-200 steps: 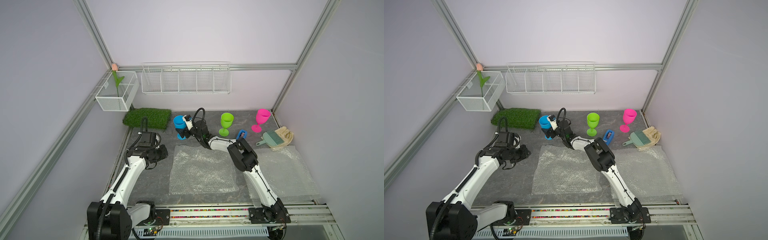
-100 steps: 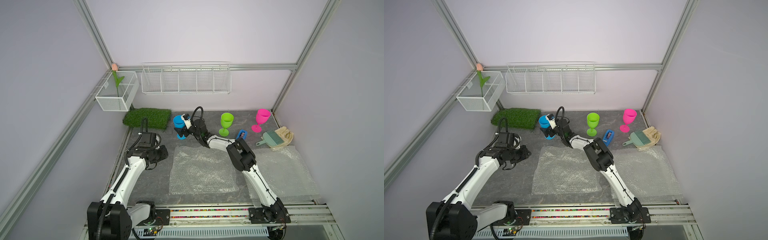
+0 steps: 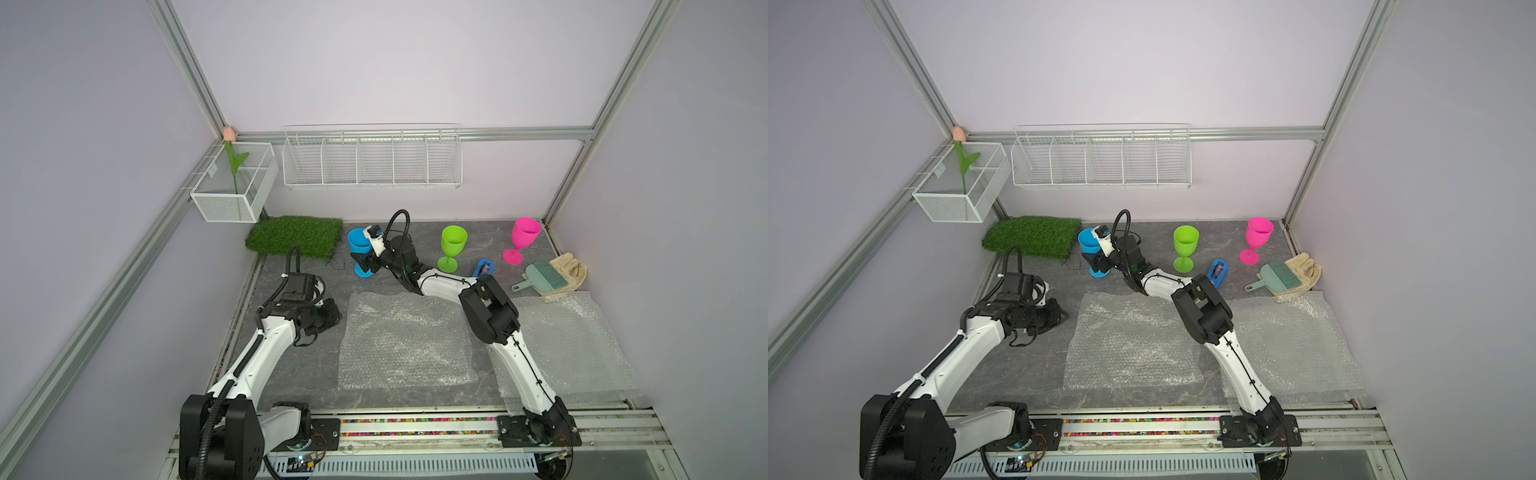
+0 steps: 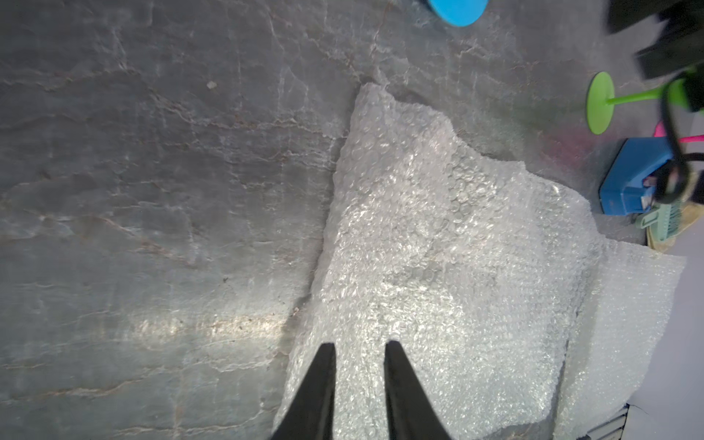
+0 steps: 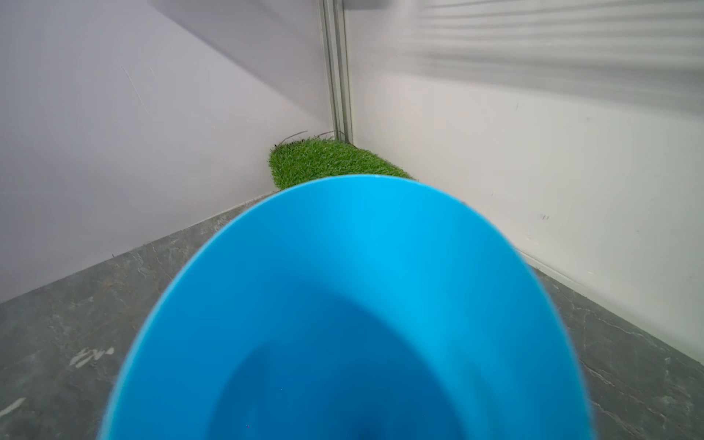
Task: Wrap wine glasses in bubble wrap
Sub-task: Pick up the wine glass at the center of the board, then place the wine glass on the bubble wrap.
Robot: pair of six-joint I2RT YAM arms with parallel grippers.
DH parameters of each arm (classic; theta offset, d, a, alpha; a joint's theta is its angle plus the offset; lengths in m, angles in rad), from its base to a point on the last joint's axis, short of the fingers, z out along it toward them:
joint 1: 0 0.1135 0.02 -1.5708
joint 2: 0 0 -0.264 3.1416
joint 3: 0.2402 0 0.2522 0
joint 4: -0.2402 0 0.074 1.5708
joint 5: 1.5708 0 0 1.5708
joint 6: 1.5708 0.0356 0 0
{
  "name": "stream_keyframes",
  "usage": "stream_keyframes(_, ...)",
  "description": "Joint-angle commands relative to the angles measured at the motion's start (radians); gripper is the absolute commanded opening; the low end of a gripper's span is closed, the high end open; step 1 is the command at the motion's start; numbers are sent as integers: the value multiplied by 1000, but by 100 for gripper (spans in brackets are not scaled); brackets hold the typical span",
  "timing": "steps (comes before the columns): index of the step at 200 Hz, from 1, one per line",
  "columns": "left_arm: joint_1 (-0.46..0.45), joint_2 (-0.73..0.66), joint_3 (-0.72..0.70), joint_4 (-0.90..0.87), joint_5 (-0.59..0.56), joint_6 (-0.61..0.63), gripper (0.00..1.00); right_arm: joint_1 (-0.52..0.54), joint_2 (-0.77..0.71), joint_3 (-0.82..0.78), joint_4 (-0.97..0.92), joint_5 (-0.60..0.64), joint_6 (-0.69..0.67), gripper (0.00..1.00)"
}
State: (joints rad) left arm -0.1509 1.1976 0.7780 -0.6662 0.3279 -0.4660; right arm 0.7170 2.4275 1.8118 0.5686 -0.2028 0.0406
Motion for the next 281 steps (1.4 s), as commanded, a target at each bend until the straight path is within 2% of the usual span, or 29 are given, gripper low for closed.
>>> stream_keyframes(1,-6,22,-27,42,15,-20,26,0,-116,-38,26,-4,-12,79)
stream_keyframes(41,-18,70,-59,84,-29,-26,26,0,-260,-133,-84,0,41,77)
stream_keyframes(73,-56,125,-64,90,-75,-21,26,-1,-390,-222,-256,-41,219,76)
stream_keyframes(115,-113,166,-96,93,-171,-43,30,-6,-491,-268,-547,-195,506,69)
stream_keyframes(167,-115,184,-133,149,-152,-39,32,-1,-524,-353,-762,-412,780,64)
stream_keyframes(189,-114,211,-138,179,-121,-37,32,18,-522,-420,-733,-507,874,63)
stream_keyframes(208,-114,226,-143,198,-104,-36,32,49,-529,-488,-670,-539,943,62)
stream_keyframes(241,-114,239,-152,230,-80,-37,29,97,-486,-505,-639,-526,1002,61)
stream_keyframes(281,-114,235,-154,235,-68,-33,16,140,-404,-459,-632,-465,1035,60)
